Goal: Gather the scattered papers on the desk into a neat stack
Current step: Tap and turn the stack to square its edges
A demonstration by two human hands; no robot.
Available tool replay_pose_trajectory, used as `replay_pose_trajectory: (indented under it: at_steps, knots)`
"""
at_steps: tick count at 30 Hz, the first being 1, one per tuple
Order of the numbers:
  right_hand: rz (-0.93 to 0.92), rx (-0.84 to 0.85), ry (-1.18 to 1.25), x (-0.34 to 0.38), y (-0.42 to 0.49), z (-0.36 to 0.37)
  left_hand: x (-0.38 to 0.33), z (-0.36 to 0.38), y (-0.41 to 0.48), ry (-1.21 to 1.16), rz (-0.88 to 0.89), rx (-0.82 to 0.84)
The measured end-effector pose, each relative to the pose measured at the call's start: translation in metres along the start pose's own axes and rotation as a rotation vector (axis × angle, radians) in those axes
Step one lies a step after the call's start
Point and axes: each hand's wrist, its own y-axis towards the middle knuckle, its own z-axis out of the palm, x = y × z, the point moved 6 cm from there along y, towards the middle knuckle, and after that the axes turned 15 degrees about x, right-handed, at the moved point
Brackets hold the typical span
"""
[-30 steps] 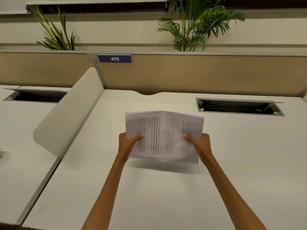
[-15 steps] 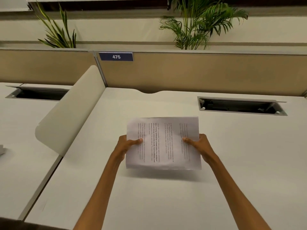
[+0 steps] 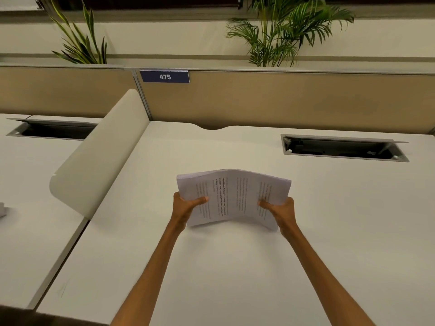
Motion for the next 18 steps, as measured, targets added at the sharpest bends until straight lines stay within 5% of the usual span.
replay_pose_trajectory:
  at_steps: [11,18]
  knots:
    - [0.052,0.093,-0.014,-0.017,0.000,-0.003,0.015,-0.005,-0.001,-0.004,-0.042,0.044]
    - [0.079,0.151,0.110,0.005,0.005,-0.026,0.025,-0.015,-0.001,-0.342,-0.049,-0.041]
